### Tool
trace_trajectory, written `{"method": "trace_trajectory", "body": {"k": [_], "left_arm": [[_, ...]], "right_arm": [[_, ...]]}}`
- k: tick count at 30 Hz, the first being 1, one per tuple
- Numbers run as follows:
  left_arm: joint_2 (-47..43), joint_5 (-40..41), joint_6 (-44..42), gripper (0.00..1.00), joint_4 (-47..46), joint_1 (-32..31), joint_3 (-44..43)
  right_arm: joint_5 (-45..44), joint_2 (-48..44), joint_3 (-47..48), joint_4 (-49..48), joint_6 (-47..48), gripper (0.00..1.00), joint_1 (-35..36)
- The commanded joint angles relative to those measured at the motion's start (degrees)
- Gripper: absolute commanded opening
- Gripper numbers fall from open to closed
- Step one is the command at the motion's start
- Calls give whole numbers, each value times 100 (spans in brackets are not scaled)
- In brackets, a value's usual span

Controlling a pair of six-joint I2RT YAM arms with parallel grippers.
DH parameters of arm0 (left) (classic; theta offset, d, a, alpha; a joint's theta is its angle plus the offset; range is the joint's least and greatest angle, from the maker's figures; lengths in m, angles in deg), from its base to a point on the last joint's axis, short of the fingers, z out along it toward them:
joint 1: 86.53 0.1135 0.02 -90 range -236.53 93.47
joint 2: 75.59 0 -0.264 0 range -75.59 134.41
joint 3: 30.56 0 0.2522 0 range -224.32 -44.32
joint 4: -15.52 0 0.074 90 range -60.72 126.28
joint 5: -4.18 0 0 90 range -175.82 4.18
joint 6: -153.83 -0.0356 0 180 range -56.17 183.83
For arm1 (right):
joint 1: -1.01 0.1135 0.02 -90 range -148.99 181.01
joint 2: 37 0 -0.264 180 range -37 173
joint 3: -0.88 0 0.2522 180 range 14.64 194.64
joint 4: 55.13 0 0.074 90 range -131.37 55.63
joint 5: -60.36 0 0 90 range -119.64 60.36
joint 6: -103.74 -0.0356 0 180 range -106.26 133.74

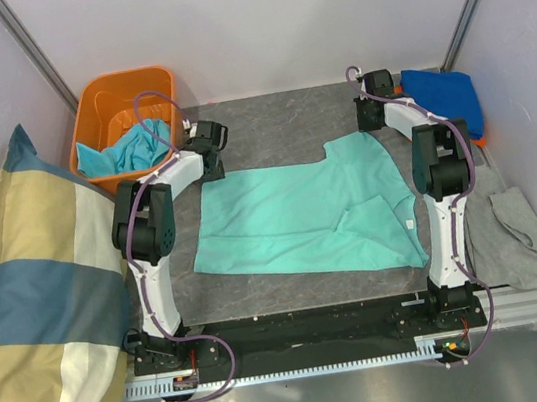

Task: Fold and stack the t-shirts
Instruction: Fold the tshirt

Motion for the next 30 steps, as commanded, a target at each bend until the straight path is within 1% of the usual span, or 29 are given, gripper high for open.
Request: {"method": "trace_trajectory", "body": {"k": [1, 7, 9, 10, 13, 14, 19, 23, 28, 30], "left_arm": [[-104, -336, 279, 65, -16, 95, 39], [10, -512, 305, 54, -16, 112, 30], [19, -530, 305, 44, -25, 112, 21], [19, -539, 305, 32, -34, 112, 12], [1, -530, 296, 11, -25, 112, 21], [1, -530, 296, 2, -25, 112, 12], [-51, -530, 261, 2, -25, 121, 47], [-297, -618, 305, 2, -42, 121, 135], [-719, -723, 314, 2, -86, 121, 337], [-965, -723, 323, 2, -104, 121, 486]], "right_arm": [[-272, 262, -270, 726, 100, 0, -129], [-290, 271, -279, 726, 109, 0, -120], [-290, 280, -261, 726, 100, 0, -120], [-290, 297, -270, 726, 100, 0, -120], [-281, 323, -261, 735, 109, 0, -121], [-290, 324, -252, 744, 109, 0, -120], [-333, 280, -209, 735, 30, 0, -120], [-202, 52, -165, 761, -294, 0, -129], [-280, -581, -375, 770, -927, 0, -120], [-325, -948, -656, 761, -1286, 0, -120]]}}
